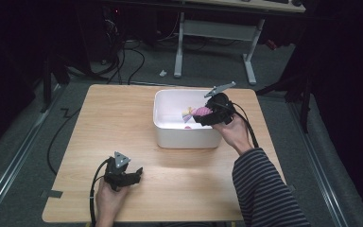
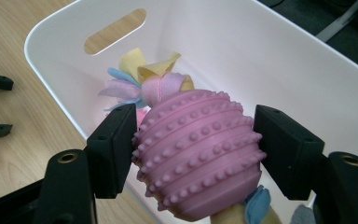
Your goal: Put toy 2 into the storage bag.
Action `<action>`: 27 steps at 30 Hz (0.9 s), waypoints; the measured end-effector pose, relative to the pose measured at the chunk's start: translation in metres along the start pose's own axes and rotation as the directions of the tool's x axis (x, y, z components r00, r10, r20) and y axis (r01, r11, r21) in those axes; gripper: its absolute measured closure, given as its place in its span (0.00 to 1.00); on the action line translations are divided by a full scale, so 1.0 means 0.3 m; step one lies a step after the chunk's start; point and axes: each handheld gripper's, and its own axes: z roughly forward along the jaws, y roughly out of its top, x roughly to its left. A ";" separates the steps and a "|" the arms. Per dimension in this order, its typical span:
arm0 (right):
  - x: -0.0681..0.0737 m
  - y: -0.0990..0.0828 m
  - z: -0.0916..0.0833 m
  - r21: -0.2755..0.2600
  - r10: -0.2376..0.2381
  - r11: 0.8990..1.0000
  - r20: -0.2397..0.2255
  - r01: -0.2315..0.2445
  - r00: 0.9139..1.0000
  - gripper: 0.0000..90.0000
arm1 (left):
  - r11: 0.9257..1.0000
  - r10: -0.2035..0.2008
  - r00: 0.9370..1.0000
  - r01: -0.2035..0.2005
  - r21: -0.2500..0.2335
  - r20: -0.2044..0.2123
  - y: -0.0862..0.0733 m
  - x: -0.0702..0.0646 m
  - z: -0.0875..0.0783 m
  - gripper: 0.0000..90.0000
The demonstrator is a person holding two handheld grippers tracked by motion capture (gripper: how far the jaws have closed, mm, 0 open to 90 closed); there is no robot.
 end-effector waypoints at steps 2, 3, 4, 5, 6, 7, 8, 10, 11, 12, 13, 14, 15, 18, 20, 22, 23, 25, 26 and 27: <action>0.003 -0.004 0.010 0.005 -0.003 1.000 -0.006 0.003 1.000 0.36 | 1.000 0.000 1.000 0.000 0.000 0.000 0.000 0.000 0.000 0.25; 0.004 -0.006 0.014 0.012 -0.002 1.000 -0.008 0.002 1.000 0.36 | 1.000 0.000 1.000 0.000 0.000 0.000 0.000 0.000 0.000 0.25; 0.004 -0.009 0.019 0.016 -0.003 1.000 -0.009 0.003 1.000 0.36 | 1.000 -0.001 1.000 0.001 -0.001 -0.001 0.000 0.000 0.000 0.25; 0.004 -0.012 0.023 0.018 -0.001 1.000 -0.012 0.001 1.000 0.36 | 1.000 -0.001 1.000 0.001 -0.001 -0.001 0.000 0.000 0.000 0.25; 0.003 -0.014 0.027 0.020 0.002 1.000 -0.019 -0.001 1.000 0.36 | 1.000 0.000 1.000 0.000 0.000 0.000 0.000 0.000 0.000 0.25; 0.002 -0.017 0.030 0.025 0.010 1.000 -0.026 -0.010 1.000 0.36 | 1.000 0.000 1.000 0.000 -0.001 -0.001 0.000 0.000 0.000 0.25; 0.001 -0.020 0.033 0.023 0.015 1.000 -0.035 -0.014 0.999 0.36 | 1.000 0.000 1.000 0.000 0.000 0.000 0.000 0.000 0.000 0.25; 0.000 -0.024 0.037 0.022 0.020 1.000 -0.040 -0.019 0.999 0.36 | 1.000 0.000 1.000 0.000 0.000 0.000 0.000 0.000 0.000 0.25; 0.000 -0.025 0.038 0.022 0.026 0.999 -0.045 -0.025 0.999 0.36 | 1.000 0.000 1.000 0.000 0.000 0.000 0.000 0.000 0.000 0.25; 0.001 -0.027 0.041 0.027 0.031 0.999 -0.051 -0.030 0.998 0.36 | 1.000 0.000 1.000 0.000 0.000 0.000 0.000 0.000 0.000 0.25; 0.002 -0.027 0.045 0.034 0.030 0.999 -0.053 -0.028 0.998 0.36 | 1.000 -0.001 1.000 0.001 0.000 0.000 0.000 0.000 0.000 0.25; 0.005 -0.026 0.045 0.037 0.020 0.999 -0.046 -0.018 0.999 0.36 | 1.000 0.000 1.000 0.000 0.000 0.000 0.000 0.000 0.000 0.25; 0.007 -0.026 0.045 0.036 0.019 0.999 -0.045 -0.017 0.999 0.36 | 1.000 0.000 1.000 0.000 0.000 0.000 0.000 0.000 0.000 0.25; 0.005 -0.026 0.043 0.034 0.024 0.999 -0.049 -0.022 0.998 0.35 | 1.000 0.000 1.000 0.000 0.000 0.000 0.000 0.000 0.000 0.25; 0.003 -0.027 0.041 0.033 0.026 0.999 -0.051 -0.024 0.998 0.34 | 1.000 -0.001 1.000 0.001 0.000 0.000 0.000 0.000 0.000 0.25; 0.002 -0.027 0.037 0.029 0.037 0.999 -0.056 -0.036 0.998 0.31 | 1.000 0.000 1.000 0.000 -0.001 -0.001 0.000 0.000 0.000 0.25; 0.001 -0.027 0.033 0.027 0.040 0.999 -0.053 -0.039 0.998 0.29 | 1.000 0.000 1.000 0.000 0.000 0.000 0.000 0.000 0.000 0.25; 0.002 -0.026 0.021 0.013 0.041 0.999 -0.041 -0.040 0.998 0.28 | 1.000 0.000 1.000 0.000 0.000 0.000 0.000 0.000 0.000 0.25; 0.002 -0.027 0.013 0.006 0.042 0.999 -0.037 -0.042 0.998 0.28 | 1.000 -0.002 1.000 0.002 -0.003 -0.001 0.000 -0.001 0.001 0.25; 0.003 -0.029 0.004 -0.002 0.041 0.999 -0.029 -0.041 0.999 0.28 | 1.000 -0.002 1.000 0.002 -0.002 0.000 0.000 0.000 0.000 0.25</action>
